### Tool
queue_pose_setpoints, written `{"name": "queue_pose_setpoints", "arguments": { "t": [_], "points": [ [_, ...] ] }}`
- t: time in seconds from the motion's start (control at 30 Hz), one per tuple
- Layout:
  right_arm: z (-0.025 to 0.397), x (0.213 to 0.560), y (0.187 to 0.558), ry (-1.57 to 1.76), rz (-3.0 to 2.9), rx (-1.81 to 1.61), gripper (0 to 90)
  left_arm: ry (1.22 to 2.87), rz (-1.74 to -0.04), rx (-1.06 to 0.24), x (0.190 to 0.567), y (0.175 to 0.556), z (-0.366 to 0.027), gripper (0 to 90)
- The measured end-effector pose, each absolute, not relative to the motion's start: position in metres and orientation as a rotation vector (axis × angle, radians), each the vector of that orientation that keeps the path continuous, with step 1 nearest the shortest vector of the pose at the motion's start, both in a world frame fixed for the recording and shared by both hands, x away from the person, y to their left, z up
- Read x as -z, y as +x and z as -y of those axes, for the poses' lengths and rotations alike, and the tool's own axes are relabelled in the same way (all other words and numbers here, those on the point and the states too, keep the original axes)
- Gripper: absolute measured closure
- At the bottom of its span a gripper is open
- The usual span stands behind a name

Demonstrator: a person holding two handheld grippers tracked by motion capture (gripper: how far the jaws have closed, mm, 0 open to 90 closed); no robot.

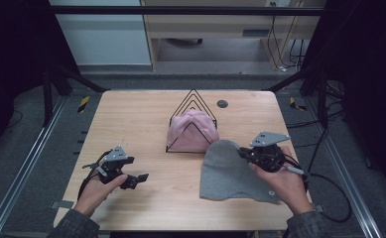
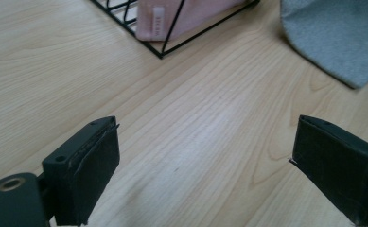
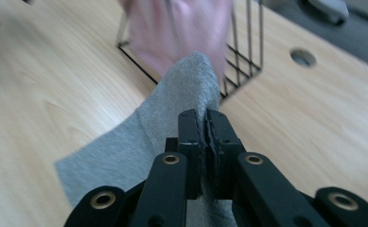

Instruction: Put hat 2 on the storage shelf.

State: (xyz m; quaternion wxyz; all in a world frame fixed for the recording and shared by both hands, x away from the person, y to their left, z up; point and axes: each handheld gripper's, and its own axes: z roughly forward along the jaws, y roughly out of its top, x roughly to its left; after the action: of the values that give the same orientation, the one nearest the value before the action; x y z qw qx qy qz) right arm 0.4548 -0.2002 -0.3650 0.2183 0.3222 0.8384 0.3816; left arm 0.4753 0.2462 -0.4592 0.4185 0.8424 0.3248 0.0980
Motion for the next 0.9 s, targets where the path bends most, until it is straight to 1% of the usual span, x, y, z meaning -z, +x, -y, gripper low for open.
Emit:
{"name": "queue_pose_setpoints", "arguments": {
  "t": [0.07,0.1,0.17,0.33,0.47,0.7,0.9],
  "points": [
    [0.196,0.361,0.453,0.863,-2.326,-1.063,85.8,2.127,-0.799,-0.243,0.460,0.475,-0.244,8.0],
    [0.186,0.351,0.449,0.805,-2.334,-1.073,85.9,2.138,-0.780,-0.232,0.460,0.473,-0.242,8.1],
    [0.177,0.343,0.447,0.766,-2.341,-1.090,85.9,2.142,-0.759,-0.225,0.460,0.472,-0.240,8.4],
    [0.159,0.330,0.444,0.684,-2.359,-1.112,85.9,2.148,-0.723,-0.218,0.459,0.469,-0.235,10.1],
    [0.141,0.316,0.447,0.622,-2.365,-1.149,86.3,2.148,-0.703,-0.218,0.458,0.467,-0.231,10.7],
    [0.120,0.297,0.453,0.565,-2.358,-1.172,86.9,2.167,-0.663,-0.195,0.459,0.464,-0.225,10.7],
    [0.105,0.286,0.458,0.524,-2.360,-1.171,87.2,2.151,-0.649,-0.191,0.456,0.462,-0.223,11.0]
  ]
}}
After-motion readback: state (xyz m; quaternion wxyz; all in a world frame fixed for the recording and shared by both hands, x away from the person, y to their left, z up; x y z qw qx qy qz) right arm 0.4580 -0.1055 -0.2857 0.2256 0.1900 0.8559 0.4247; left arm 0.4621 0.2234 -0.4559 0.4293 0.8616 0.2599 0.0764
